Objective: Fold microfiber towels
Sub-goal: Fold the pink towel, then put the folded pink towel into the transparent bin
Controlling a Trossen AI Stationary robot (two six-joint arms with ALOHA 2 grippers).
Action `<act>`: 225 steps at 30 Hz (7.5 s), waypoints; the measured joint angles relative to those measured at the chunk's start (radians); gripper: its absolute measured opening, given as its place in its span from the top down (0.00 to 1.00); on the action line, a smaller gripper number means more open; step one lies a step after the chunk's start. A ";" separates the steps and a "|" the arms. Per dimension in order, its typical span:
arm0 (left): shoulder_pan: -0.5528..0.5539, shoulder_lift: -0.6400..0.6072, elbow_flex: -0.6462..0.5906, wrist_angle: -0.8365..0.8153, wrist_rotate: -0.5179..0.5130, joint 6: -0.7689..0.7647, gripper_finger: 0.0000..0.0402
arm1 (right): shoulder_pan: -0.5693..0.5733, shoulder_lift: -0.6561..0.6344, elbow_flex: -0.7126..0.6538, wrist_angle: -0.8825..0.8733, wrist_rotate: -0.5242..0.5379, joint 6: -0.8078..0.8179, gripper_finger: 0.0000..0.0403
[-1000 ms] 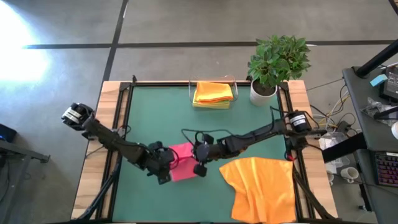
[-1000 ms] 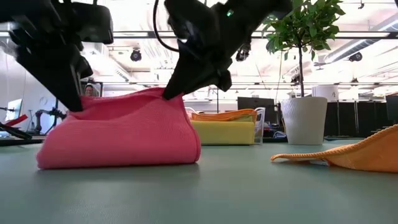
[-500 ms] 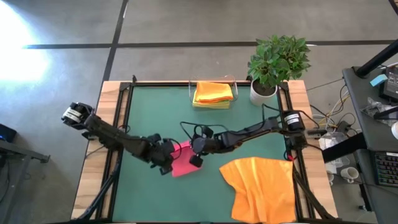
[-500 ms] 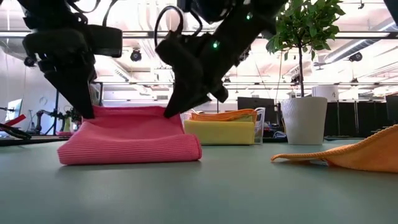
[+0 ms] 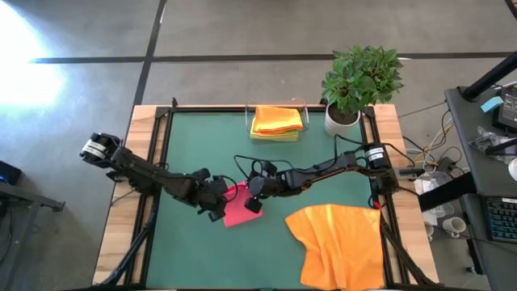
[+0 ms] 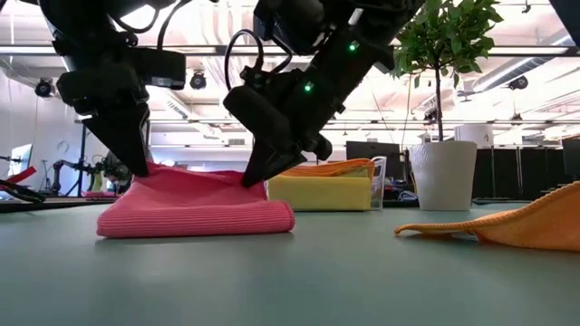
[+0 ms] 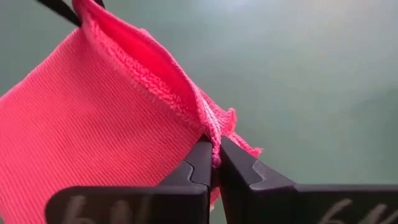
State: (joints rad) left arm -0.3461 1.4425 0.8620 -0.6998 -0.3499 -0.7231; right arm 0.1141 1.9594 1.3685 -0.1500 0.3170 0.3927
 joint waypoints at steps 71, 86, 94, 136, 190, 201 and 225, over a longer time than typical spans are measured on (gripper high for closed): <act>0.122 -0.006 -0.270 0.484 0.211 0.610 0.97 | 0.101 0.061 0.080 -0.327 -0.130 0.856 0.98; 0.122 -0.018 -0.225 0.554 0.333 0.467 0.97 | -0.038 0.023 0.078 -0.490 -0.103 0.515 0.98; 0.124 -0.036 -0.190 0.522 0.281 0.476 0.97 | -0.068 -0.015 0.077 -0.529 -0.104 0.257 0.98; 0.131 -0.201 -0.203 0.381 0.089 0.549 0.95 | 0.144 -0.060 0.095 -0.504 -0.268 0.512 0.98; 0.532 0.148 -0.170 0.748 0.718 0.203 0.56 | 0.065 -0.559 -0.590 -0.012 0.023 0.890 0.57; 0.539 0.146 -0.164 0.770 0.599 0.202 0.56 | 0.021 -0.402 -0.590 0.096 0.014 1.059 0.53; 0.544 0.295 -0.153 0.963 0.660 0.151 0.56 | -0.014 -0.271 -0.555 0.215 0.020 1.035 0.53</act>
State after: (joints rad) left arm 0.1983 1.7373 0.7087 0.2635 0.3097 -0.5716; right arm 0.1005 1.6886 0.8132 0.0650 0.3370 1.4281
